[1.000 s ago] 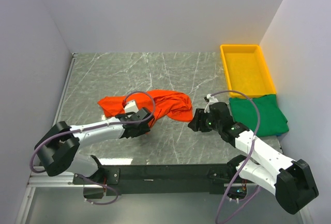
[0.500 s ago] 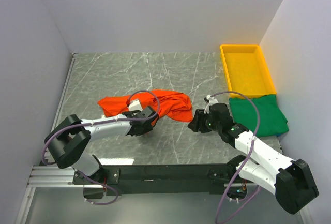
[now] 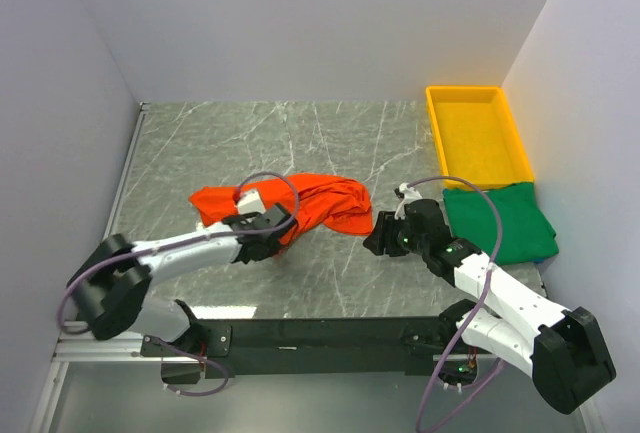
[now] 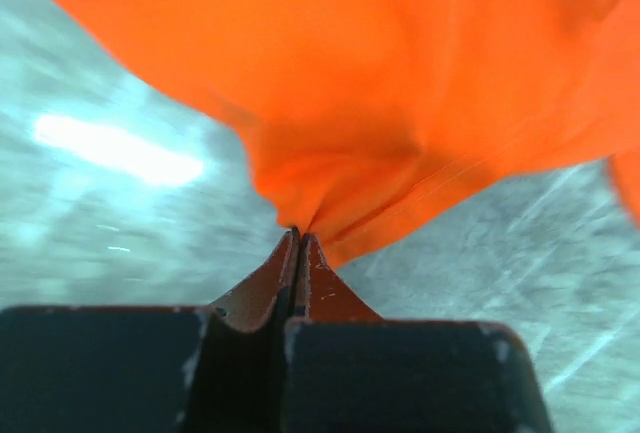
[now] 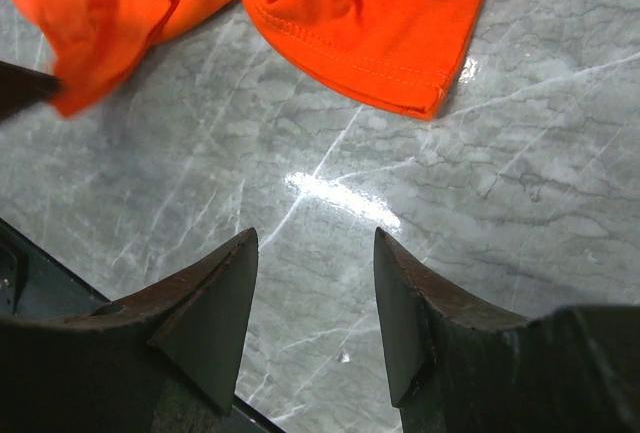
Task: Fold and stack the t-shirts
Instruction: Locate the corner of the tshirt, then grab the side of the tshirt with both arms
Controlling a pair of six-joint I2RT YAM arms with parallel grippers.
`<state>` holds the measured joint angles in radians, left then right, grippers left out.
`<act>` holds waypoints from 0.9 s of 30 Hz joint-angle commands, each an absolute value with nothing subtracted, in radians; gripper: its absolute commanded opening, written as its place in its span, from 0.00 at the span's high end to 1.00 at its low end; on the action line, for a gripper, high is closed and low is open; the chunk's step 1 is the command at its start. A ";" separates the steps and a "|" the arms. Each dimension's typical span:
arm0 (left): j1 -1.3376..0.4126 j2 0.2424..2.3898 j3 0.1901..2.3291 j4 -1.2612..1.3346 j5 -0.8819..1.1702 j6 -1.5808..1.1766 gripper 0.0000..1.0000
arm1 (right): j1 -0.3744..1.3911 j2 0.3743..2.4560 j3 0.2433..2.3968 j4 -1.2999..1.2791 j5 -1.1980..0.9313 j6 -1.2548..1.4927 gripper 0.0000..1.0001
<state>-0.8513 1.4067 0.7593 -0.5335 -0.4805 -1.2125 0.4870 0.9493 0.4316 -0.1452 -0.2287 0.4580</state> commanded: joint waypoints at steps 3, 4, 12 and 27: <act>-0.717 1.127 0.867 -0.704 -0.627 -1.056 0.99 | 0.492 0.983 0.505 -0.147 -0.164 0.434 0.43; -0.671 1.091 0.876 -0.713 -0.633 -1.030 0.99 | 0.492 1.011 0.526 -0.146 -0.155 0.430 0.43; -0.494 0.855 0.888 -0.635 -0.604 -0.778 0.99 | 0.479 1.219 0.624 -0.069 -0.106 0.426 0.48; -0.321 0.805 0.976 -0.618 -0.566 -0.660 0.99 | 0.474 1.505 0.744 -0.092 -0.026 0.419 0.48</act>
<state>-0.3424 0.8143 0.9031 -0.6308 -0.5697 -0.7086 0.4789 1.4975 0.7017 -0.1051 -0.0681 0.4313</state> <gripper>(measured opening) 0.015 0.519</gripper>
